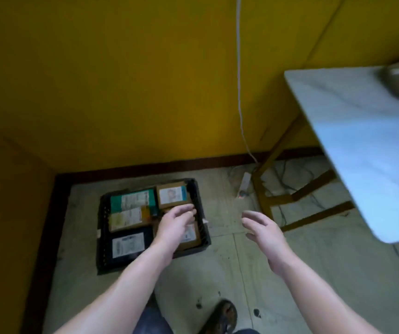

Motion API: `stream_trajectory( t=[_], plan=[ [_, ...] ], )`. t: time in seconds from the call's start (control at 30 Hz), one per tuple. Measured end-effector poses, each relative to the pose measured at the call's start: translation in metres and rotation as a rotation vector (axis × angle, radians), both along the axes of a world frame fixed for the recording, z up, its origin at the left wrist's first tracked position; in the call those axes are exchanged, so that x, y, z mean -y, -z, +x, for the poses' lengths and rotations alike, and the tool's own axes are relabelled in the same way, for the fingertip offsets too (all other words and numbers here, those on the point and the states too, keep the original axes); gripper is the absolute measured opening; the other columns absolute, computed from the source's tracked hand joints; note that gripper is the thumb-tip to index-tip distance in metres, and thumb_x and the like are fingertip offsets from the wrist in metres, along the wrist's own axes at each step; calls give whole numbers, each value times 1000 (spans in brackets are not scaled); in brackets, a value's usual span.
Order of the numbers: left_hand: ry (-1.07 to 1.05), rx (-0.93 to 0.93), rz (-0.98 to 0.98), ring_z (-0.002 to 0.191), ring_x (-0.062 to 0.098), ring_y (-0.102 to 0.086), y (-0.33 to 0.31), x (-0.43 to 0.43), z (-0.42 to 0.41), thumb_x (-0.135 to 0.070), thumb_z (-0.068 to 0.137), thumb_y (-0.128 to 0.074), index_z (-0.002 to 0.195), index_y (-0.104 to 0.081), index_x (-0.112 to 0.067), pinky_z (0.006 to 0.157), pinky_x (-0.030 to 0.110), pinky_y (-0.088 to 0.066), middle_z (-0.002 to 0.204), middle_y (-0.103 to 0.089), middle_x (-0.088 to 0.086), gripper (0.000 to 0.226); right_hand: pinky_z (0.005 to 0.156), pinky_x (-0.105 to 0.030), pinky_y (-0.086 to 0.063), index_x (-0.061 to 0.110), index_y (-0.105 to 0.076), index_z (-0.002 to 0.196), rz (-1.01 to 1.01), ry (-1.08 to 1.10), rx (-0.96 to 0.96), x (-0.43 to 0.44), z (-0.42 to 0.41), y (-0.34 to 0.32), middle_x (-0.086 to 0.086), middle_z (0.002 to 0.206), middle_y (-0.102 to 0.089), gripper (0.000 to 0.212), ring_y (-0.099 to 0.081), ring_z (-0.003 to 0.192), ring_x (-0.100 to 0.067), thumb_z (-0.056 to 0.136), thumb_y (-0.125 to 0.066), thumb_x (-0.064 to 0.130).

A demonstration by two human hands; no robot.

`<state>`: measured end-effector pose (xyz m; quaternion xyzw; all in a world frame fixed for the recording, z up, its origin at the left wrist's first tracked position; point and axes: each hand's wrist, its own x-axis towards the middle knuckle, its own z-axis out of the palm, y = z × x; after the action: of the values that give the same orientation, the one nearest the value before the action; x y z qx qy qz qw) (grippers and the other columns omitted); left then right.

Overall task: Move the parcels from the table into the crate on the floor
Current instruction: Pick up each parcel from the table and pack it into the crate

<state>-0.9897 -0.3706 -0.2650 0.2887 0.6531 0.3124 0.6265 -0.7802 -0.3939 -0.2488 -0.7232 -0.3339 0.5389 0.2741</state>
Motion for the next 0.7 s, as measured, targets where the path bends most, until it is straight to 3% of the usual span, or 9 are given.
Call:
stream_trajectory(
  t=[0.1, 0.2, 0.33, 0.5, 0.7],
  plan=[
    [79, 78, 54, 100, 6, -63, -55, 3, 71, -15, 102, -49, 115, -66, -21, 74, 20, -47, 111, -70, -5, 23, 98, -34, -49, 30, -67, 114, 98, 85, -2, 17, 65, -57, 8, 117, -66, 22, -59, 109, -12, 94, -61, 26],
    [141, 137, 103, 100, 7, -65, -98, 6, 139, -16, 101, -51, 111, -69, -22, 77, 21, -49, 103, -73, -8, 22, 86, -28, -52, 29, -69, 105, 184, 221, -20, 32, 122, -104, 9, 107, -69, 16, -62, 98, -10, 93, -62, 22],
    [274, 218, 147, 103, 14, -67, -137, 4, 226, -13, 99, -52, 113, -67, -17, 91, 30, -49, 109, -73, 0, 21, 96, -36, -48, 16, -69, 109, 265, 404, -35, 52, 188, -145, 0, 108, -69, 18, -62, 101, -16, 92, -62, 12],
    [408, 272, 165, 97, 16, -66, -160, -2, 329, -11, 98, -53, 106, -67, -17, 80, 25, -48, 104, -72, 0, 17, 89, -32, -48, 15, -65, 112, 336, 530, -12, 72, 270, -171, 5, 103, -66, 20, -60, 96, -12, 94, -60, 10],
    [517, 291, 152, 95, 13, -66, -155, -18, 440, -12, 98, -54, 109, -67, -17, 87, 30, -47, 103, -72, -2, 18, 80, -25, -50, 21, -66, 106, 375, 591, 24, 68, 376, -172, 6, 104, -67, 15, -61, 97, -11, 93, -61, 14]
  ],
)
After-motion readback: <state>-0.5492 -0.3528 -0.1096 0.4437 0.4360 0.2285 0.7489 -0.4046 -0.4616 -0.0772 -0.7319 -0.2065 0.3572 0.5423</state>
